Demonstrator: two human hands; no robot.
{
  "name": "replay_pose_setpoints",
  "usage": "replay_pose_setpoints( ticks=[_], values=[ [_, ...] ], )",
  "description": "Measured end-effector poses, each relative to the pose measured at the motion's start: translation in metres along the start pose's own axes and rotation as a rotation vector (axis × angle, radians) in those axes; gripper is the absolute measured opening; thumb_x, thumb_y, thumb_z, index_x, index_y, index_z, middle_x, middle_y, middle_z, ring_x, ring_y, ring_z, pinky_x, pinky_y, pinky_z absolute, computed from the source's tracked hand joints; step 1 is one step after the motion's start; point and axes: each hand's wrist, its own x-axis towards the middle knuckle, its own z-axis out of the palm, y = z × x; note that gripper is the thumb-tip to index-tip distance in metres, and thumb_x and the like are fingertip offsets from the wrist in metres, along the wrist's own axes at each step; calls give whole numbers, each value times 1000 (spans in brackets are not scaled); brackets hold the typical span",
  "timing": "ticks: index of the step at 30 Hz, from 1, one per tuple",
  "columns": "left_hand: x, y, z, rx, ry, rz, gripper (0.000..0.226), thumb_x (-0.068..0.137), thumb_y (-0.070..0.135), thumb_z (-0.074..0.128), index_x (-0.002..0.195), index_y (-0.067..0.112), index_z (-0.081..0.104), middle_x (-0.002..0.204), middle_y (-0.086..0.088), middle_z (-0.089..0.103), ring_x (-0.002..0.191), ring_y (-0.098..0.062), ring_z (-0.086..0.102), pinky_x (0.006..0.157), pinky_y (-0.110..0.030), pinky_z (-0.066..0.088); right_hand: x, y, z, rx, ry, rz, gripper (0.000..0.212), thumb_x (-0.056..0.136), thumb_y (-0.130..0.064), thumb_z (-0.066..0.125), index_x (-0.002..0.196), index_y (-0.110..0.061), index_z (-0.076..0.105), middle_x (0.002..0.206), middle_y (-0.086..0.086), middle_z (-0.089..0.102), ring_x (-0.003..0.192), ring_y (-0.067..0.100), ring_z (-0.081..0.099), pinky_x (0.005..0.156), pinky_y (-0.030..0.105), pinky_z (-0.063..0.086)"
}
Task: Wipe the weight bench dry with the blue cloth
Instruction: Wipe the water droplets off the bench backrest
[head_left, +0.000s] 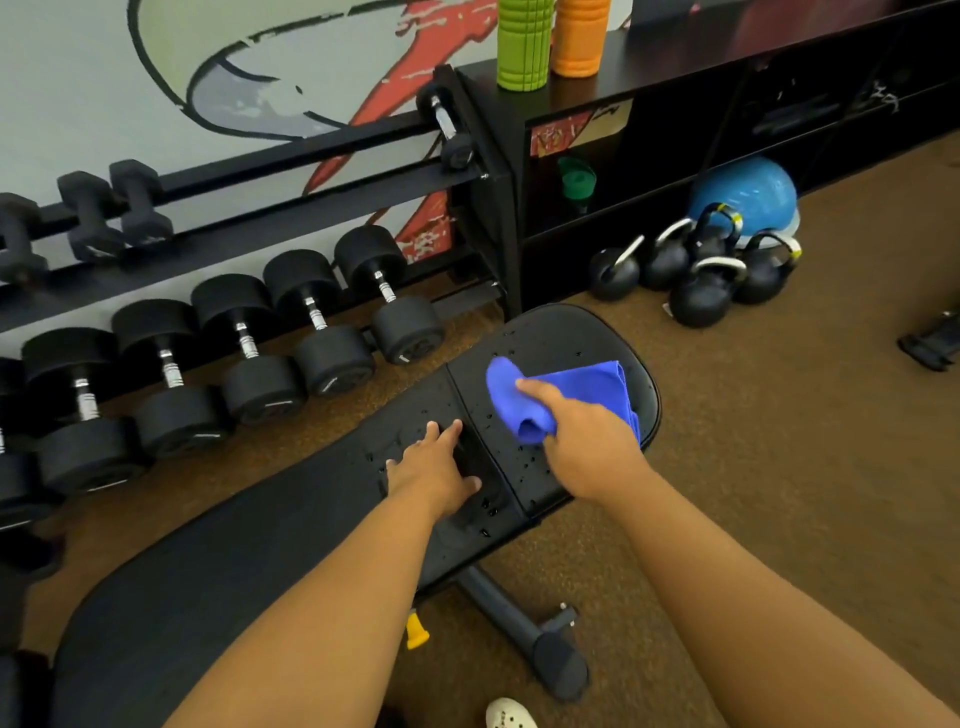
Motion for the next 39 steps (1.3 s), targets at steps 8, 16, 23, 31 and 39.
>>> replay_pose_setpoints(
  ticks=[8,16,23,31,39],
  values=[
    [0,0,2,59,35,-9,86,87,43,62,152,37,6,162,0,2,141,-29,30,116,-60,9,-7,-6,-12,-430,296,-263,72,85,-6,48,149,-33,29,158,19,19,139,48,26,109,67,19],
    [2,10,-1,95,74,-39,88,81,41,66,151,34,13,161,-3,10,137,-27,38,115,-58,5,0,7,41,-520,-34,-224,94,68,-93,23,149,-50,6,159,8,-22,137,45,-33,98,78,-14],
    [2,11,2,-60,79,-55,85,82,29,69,150,33,18,161,1,9,135,-29,38,96,-43,47,14,22,68,-668,-13,-216,92,67,-94,9,147,-51,-8,160,3,-21,137,49,-30,97,78,-8],
    [4,7,9,-159,103,-34,89,84,23,71,152,33,14,161,1,6,147,-26,14,111,-45,35,22,19,71,-653,25,-221,71,84,-78,11,148,-50,-4,161,-1,-16,140,47,-25,100,75,-9],
    [4,5,11,-177,106,-33,91,85,22,71,153,32,11,161,0,5,148,-24,9,113,-42,29,37,12,73,-632,15,-235,61,95,-63,13,151,-44,0,162,-4,-10,143,41,-21,105,71,-13]
  ],
)
